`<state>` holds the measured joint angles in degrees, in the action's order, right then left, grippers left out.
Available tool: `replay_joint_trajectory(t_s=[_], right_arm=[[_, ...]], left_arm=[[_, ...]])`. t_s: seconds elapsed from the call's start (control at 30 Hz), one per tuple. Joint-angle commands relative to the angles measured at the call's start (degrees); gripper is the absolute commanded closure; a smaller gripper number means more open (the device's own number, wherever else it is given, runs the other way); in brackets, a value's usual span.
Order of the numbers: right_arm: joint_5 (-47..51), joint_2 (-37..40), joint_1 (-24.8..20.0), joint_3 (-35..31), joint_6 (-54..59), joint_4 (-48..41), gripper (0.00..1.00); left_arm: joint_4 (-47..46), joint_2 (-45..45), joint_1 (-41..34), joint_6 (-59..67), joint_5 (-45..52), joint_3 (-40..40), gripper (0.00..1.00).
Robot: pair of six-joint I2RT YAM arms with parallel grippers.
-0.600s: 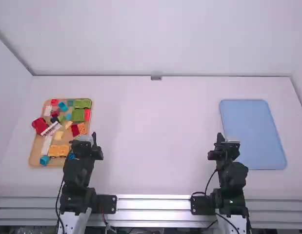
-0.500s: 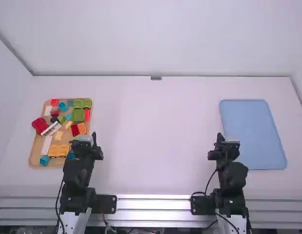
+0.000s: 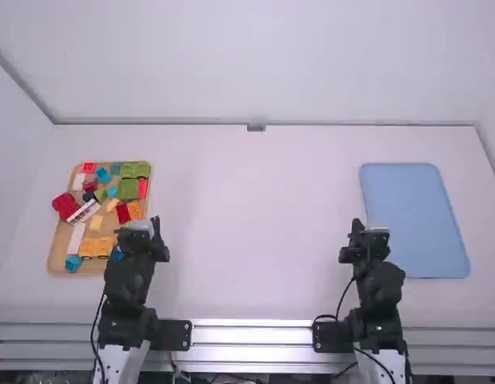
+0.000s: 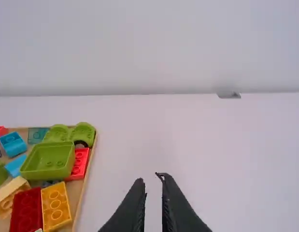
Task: Assemble lego blocks to make yellow taxi
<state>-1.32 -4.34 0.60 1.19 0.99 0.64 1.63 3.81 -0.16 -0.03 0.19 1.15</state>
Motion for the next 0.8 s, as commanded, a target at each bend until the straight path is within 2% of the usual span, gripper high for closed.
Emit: replay_joint_trajectory(t_s=[0.0,0.37,0.77], right_arm=[[-0.73,-1.39,0.49,3.40,0.58,0.39,0.94],[-2.38,-8.78,2.23,9.10,1.71,0.88,0.87],[-6.86,-21.66,5.70,18.28,3.48,2.93,0.75]], left_arm=[[0.76,1.51,0.43,0.75,0.58,3.03,0.86],[1.27,9.71,1.13,0.24,1.42,9.27,0.69],[1.27,23.53,2.37,-0.59,2.69,19.89,0.45]])
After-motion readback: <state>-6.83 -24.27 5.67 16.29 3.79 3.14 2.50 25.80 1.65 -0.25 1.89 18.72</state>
